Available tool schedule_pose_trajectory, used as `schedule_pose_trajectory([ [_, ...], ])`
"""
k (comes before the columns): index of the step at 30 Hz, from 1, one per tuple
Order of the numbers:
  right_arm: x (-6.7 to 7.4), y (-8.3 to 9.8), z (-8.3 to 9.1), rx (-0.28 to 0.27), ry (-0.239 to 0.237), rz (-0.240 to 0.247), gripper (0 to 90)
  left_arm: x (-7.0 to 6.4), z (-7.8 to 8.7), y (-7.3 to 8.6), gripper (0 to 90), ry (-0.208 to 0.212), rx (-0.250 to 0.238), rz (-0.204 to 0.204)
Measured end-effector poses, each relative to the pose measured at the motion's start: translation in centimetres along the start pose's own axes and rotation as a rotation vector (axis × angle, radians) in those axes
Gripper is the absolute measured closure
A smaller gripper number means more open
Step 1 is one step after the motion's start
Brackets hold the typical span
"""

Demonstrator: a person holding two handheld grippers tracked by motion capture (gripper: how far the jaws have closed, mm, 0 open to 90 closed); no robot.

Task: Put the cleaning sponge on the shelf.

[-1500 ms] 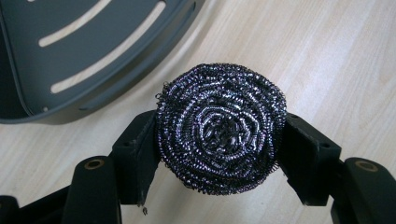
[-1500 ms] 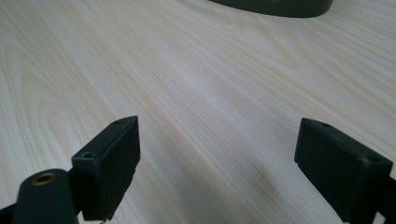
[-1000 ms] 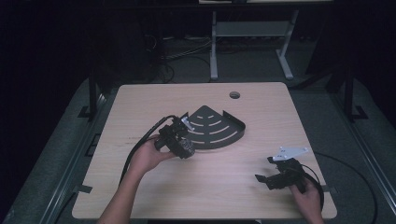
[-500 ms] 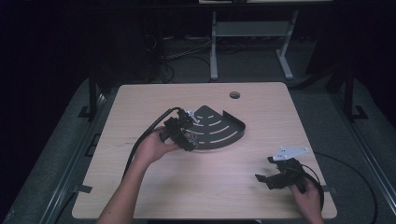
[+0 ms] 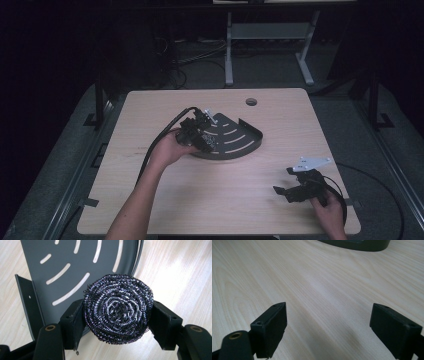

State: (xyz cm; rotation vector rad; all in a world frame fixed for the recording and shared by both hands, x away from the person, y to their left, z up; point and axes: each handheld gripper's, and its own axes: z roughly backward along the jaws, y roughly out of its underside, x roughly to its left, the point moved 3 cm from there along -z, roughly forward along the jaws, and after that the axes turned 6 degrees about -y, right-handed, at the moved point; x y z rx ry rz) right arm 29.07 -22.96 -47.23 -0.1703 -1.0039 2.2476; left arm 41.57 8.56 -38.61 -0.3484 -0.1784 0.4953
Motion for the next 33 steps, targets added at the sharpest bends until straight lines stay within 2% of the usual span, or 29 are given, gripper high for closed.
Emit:
schedule_pose_trajectory([
  [6, 0.0, 0.0, 0.0, -0.003, 0.000, -0.002, 13.9, 0.3, -0.4, -0.5, 33.6, 0.002, 0.007, -0.006],
  [8, 0.0, 0.0, 0.0, -0.009, 0.000, -0.005, 13.8, 0.4, -0.6, -0.7, 33.6, 0.010, -0.012, 0.012],
  [11, 0.0, 0.0, 0.1, -0.010, 0.001, -0.006, 13.9, 0.7, -0.7, -0.8, 33.6, 0.013, -0.007, 0.009],
  [14, 0.0, 0.0, 0.1, -0.009, 0.001, -0.006, 13.8, 0.9, -0.9, -0.8, 33.6, 0.018, -0.018, 0.026],
  [15, 0.0, 0.0, 0.1, -0.010, 0.001, -0.006, 13.9, 1.1, -0.9, -0.8, 33.6, 0.014, -0.013, 0.019],
  [22, 0.0, 0.0, 0.0, -0.008, 0.001, -0.004, 13.9, 1.7, -1.6, -1.2, 33.6, 0.017, -0.012, 0.038],
  [24, 0.0, 0.0, 0.0, -0.009, 0.001, -0.004, 13.8, 2.0, -1.8, -1.4, 33.7, 0.019, -0.001, 0.028],
  [33, 0.0, 0.0, -0.1, -0.001, -0.001, 0.001, 13.9, 2.4, -2.3, -1.9, 33.6, 0.028, -0.011, 0.041],
])
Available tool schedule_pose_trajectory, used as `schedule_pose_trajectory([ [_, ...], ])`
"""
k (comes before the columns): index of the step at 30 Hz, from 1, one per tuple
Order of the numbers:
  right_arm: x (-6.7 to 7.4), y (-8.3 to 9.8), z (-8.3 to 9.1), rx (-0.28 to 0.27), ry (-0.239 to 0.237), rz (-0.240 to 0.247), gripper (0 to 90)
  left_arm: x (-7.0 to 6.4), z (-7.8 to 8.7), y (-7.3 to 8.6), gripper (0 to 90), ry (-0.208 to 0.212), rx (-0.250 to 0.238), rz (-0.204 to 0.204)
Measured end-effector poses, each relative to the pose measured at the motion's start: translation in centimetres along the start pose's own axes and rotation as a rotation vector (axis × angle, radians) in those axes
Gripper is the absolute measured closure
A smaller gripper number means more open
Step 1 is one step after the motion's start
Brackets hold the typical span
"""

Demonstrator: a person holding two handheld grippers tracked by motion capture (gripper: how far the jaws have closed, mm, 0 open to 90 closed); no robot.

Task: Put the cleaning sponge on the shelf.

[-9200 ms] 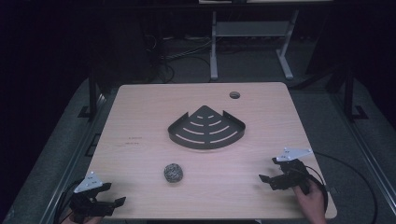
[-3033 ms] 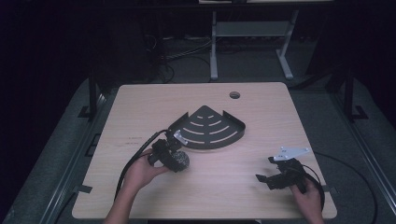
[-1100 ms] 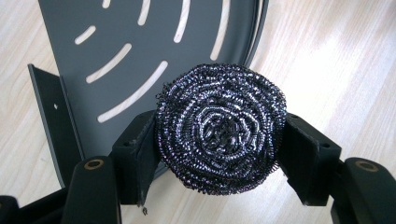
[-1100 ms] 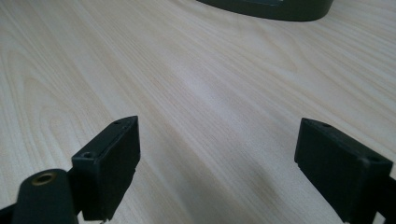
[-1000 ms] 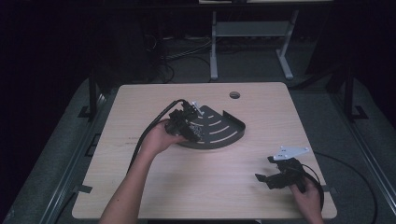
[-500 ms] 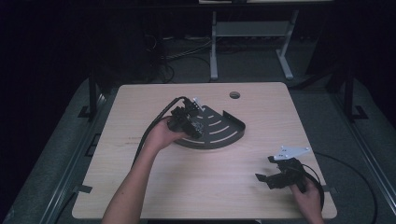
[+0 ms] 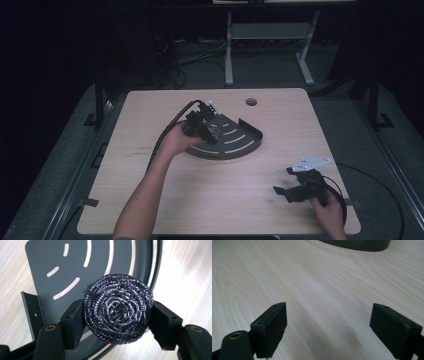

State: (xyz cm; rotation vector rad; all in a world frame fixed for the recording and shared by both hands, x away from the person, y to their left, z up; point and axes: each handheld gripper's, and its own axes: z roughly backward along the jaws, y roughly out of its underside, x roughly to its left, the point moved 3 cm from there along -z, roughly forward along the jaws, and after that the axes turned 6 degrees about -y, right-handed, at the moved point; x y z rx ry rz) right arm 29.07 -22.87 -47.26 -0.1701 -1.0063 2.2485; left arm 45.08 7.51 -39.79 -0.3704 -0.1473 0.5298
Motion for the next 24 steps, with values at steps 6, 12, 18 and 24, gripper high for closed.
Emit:
schedule_pose_trajectory([
  [6, 0.0, 0.0, 0.1, -0.005, -0.007, -0.006, 13.9, 0.4, -1.1, -0.1, 33.6, 0.005, 0.011, 0.000],
  [12, -0.1, 0.1, 0.2, -0.012, 0.000, -0.009, 13.9, 0.6, -2.1, -0.2, 33.5, 0.015, 0.019, 0.009],
  [18, -0.1, 0.1, 0.3, -0.011, 0.002, -0.004, 13.9, 1.1, -3.0, -0.1, 33.5, 0.009, 0.021, 0.031],
  [24, -0.2, 0.1, 0.3, -0.013, 0.002, -0.008, 13.8, 1.4, -3.8, -0.2, 33.5, 0.017, 0.026, 0.049],
])
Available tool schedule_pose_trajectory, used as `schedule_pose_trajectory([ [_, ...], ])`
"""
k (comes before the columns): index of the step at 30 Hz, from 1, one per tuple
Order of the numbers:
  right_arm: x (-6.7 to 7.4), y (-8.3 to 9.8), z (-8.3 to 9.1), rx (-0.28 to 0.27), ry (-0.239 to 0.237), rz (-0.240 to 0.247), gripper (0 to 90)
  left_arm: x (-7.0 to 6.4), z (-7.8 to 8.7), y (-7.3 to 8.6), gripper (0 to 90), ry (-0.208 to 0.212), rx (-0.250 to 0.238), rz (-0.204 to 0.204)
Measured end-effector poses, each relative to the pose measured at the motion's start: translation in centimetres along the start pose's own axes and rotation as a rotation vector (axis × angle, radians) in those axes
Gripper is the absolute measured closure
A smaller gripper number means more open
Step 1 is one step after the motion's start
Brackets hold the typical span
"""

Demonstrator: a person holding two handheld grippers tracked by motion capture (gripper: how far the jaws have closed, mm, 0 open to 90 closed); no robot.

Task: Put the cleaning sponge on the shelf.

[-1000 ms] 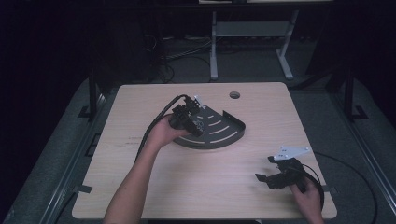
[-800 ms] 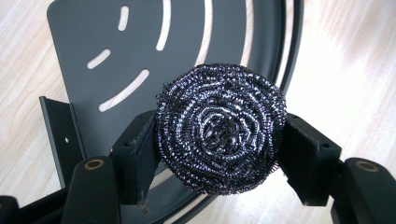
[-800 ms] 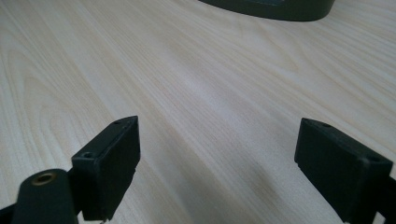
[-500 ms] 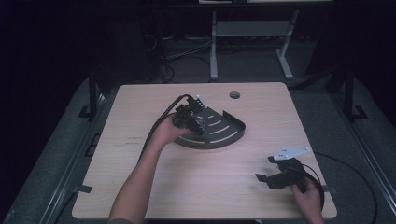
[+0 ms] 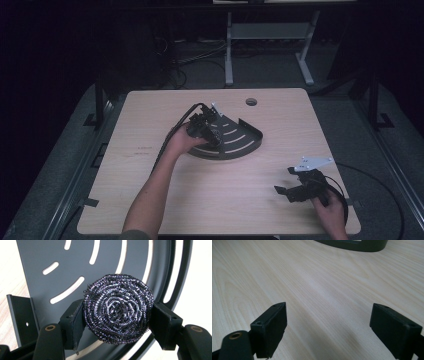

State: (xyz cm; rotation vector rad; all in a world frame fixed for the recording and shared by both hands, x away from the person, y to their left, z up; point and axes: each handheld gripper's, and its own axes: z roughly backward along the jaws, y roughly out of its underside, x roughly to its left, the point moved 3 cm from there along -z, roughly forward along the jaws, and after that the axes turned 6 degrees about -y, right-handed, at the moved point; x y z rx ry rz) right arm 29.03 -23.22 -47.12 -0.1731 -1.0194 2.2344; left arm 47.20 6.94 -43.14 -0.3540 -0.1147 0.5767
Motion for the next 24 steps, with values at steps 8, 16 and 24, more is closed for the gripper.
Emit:
schedule_pose_trajectory([
  [8, -0.1, 0.1, 0.0, 0.005, 0.003, 0.004, 13.9, 0.2, -1.0, 0.0, 33.5, -0.001, 0.001, 0.004],
  [16, 0.0, 0.1, 0.0, 0.005, 0.002, 0.003, 13.9, 0.3, -1.5, 0.0, 33.4, 0.002, 0.005, 0.017],
  [24, 0.0, 0.0, -0.1, 0.006, 0.001, 0.004, 13.8, 0.6, -2.1, 0.1, 33.4, -0.002, 0.012, 0.027],
])
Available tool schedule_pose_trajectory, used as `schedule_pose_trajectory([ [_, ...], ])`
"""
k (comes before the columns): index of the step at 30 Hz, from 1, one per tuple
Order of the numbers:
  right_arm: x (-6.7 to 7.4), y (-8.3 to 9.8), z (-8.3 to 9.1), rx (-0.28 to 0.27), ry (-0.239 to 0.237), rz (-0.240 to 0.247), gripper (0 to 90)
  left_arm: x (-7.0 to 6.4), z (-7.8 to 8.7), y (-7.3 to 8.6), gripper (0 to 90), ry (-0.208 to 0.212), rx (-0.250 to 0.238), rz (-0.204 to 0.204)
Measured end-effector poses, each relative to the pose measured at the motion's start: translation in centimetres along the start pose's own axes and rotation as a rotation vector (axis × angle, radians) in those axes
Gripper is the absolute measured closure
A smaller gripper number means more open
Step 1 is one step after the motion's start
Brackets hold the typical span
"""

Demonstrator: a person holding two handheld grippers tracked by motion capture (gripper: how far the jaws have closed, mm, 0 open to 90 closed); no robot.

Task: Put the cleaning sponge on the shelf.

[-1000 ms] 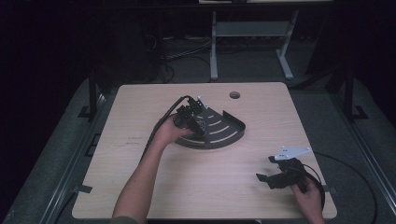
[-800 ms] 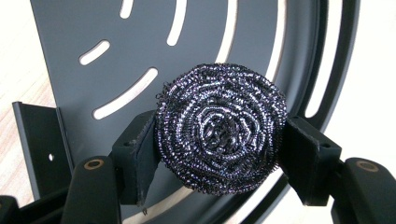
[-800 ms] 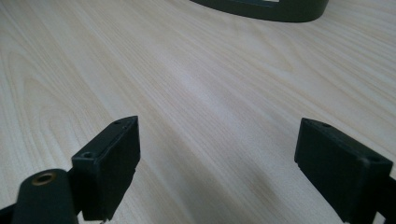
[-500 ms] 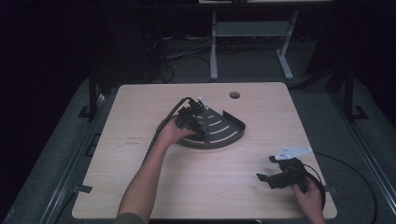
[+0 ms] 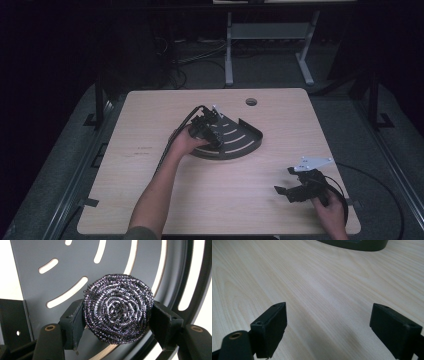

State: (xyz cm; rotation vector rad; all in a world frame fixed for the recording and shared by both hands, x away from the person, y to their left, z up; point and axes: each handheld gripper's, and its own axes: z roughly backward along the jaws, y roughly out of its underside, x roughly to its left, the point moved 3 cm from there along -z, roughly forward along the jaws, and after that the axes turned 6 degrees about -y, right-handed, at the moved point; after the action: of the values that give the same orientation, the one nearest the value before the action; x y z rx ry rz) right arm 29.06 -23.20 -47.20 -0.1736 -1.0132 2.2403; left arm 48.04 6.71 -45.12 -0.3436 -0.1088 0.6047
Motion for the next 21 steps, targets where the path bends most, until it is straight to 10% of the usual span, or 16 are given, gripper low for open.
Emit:
schedule_pose_trajectory([
  [21, 0.00, -0.03, -0.04, 0.005, -0.004, 0.001, 13.8, 0.39, -0.56, 0.09, 32.6, -0.005, 0.015, 0.014],
])
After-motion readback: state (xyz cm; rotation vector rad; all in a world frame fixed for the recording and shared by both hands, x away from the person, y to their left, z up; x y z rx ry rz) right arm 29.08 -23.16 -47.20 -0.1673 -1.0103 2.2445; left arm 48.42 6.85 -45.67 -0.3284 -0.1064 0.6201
